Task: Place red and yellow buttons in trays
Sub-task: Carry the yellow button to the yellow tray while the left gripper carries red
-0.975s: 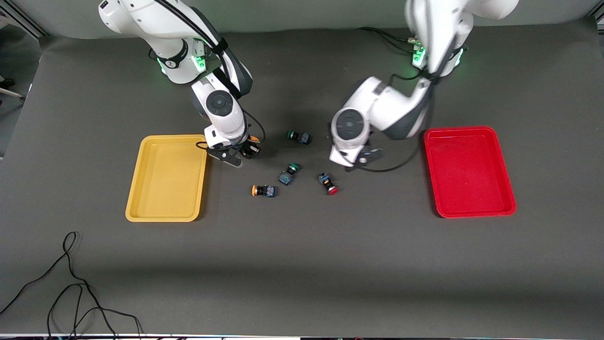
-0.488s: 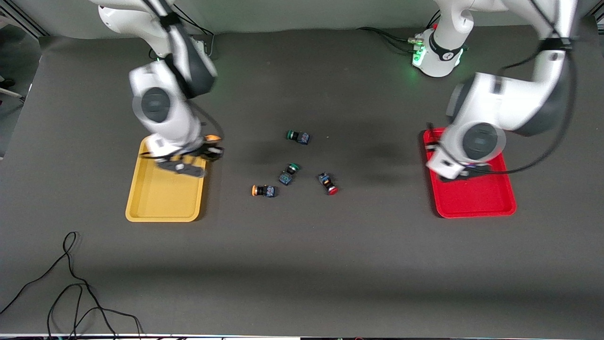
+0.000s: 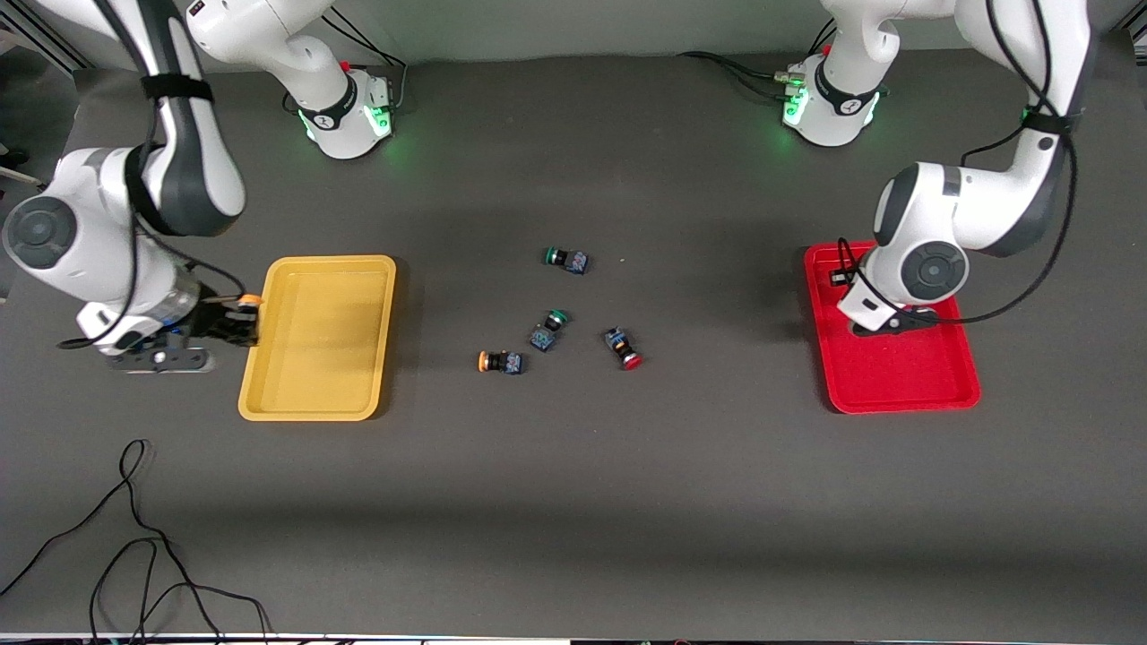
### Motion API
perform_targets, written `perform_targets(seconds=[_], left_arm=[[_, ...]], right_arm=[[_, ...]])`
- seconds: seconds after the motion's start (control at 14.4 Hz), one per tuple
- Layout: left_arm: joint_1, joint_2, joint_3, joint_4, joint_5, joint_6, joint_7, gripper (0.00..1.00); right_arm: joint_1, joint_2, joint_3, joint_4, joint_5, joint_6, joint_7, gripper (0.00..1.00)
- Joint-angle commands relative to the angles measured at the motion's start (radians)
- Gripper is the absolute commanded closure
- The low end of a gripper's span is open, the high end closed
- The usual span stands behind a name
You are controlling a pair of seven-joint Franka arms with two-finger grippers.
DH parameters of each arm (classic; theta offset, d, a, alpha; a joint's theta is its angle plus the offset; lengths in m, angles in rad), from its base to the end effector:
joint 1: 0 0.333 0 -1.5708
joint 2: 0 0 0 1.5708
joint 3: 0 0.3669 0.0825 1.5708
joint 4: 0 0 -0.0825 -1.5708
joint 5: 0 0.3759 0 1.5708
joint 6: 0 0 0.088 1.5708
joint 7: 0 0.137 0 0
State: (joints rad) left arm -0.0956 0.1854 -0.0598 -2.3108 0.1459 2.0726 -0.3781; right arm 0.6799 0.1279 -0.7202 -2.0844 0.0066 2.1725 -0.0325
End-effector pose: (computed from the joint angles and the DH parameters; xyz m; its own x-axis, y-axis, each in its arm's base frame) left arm 0.4614 -0.0611 0.2672 0.9214 0.1565 -0.3556 0.0787 -0.9715 -0.2237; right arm 0.5595 -0.0138 0.4045 0.9999 -0.0083 -0.0105 -0.0074 -0.9969 0.0784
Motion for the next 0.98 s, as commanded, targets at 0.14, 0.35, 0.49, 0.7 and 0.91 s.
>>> perform_targets(seconds=[0.14,0.35,0.49,0.7,0.91], left_arm=[[0.042,0.017,-0.008,-0.076,0.029,0.150,0.002,0.01],[0.047,0.000,-0.015,-0.014,0.030,0.063,0.004,0.00],[0.027,0.006,-0.031,0.123,0.020,-0.107,0.001,0.00],[-0.039,0.075,-0.075,0.388,-0.060,-0.323,-0.016,0.00],[-0.143,0.210,-0.075,0.626,-0.166,-0.373,-0.098,0.00]], right_arm=[[-0.011,0.203,-0.004,-0.095,0.164,0.252,-0.128,0.84],[-0.019,0.330,-0.002,-0.092,0.399,0.294,-0.317,0.84],[-0.016,0.369,-0.001,-0.072,0.438,0.291,-0.340,0.66],[-0.016,0.357,-0.001,-0.028,0.440,0.242,-0.322,0.00],[-0.011,0.332,-0.027,0.039,0.432,0.126,-0.299,0.00]])
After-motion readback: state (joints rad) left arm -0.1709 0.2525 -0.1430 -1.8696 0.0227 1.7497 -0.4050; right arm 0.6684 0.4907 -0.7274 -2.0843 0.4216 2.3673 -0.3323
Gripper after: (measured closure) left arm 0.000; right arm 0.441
